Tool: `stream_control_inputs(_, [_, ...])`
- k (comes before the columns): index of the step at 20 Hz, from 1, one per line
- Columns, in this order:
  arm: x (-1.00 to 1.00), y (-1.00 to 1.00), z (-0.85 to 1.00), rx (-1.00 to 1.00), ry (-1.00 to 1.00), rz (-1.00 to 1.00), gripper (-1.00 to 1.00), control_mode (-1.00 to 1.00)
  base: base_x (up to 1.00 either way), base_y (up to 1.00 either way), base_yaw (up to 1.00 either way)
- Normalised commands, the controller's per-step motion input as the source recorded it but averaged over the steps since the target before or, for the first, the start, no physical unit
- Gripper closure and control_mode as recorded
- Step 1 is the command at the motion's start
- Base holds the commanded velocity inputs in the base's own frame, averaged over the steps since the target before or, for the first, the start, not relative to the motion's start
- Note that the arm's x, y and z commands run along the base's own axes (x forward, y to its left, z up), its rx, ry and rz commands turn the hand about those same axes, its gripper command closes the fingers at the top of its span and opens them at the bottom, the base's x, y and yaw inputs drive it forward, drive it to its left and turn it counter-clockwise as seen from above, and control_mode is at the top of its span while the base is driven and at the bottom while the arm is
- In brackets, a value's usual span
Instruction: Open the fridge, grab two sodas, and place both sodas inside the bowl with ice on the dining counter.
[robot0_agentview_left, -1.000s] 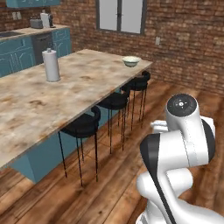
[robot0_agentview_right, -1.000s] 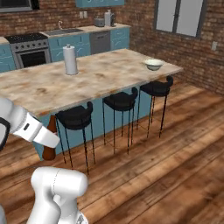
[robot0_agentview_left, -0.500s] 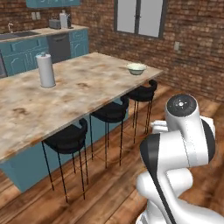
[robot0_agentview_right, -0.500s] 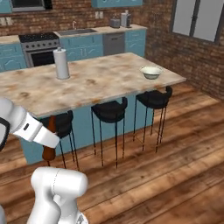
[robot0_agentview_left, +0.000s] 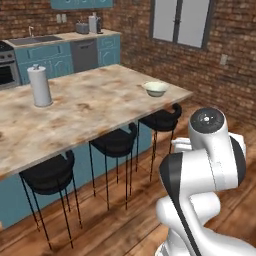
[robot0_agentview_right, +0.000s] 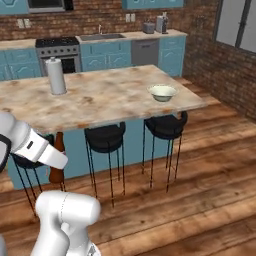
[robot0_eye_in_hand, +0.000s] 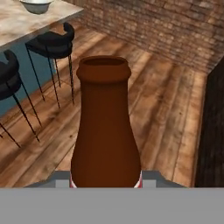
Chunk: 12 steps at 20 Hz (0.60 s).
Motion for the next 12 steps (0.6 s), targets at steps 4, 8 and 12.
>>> stream_control_inputs(4, [0.00, 0.00, 0.00, 0.00, 0.00, 0.00, 1.00, 1.00, 0.48, -0.88, 0.32])
stream_control_inputs(8, [0.00, 0.00, 0.00, 0.00, 0.00, 0.00, 1.00, 1.00, 0.49, -0.87, 0.33])
stream_control_inputs(12, [0.00, 0.00, 0.00, 0.00, 0.00, 0.00, 1.00, 1.00, 0.69, -0.78, 0.33])
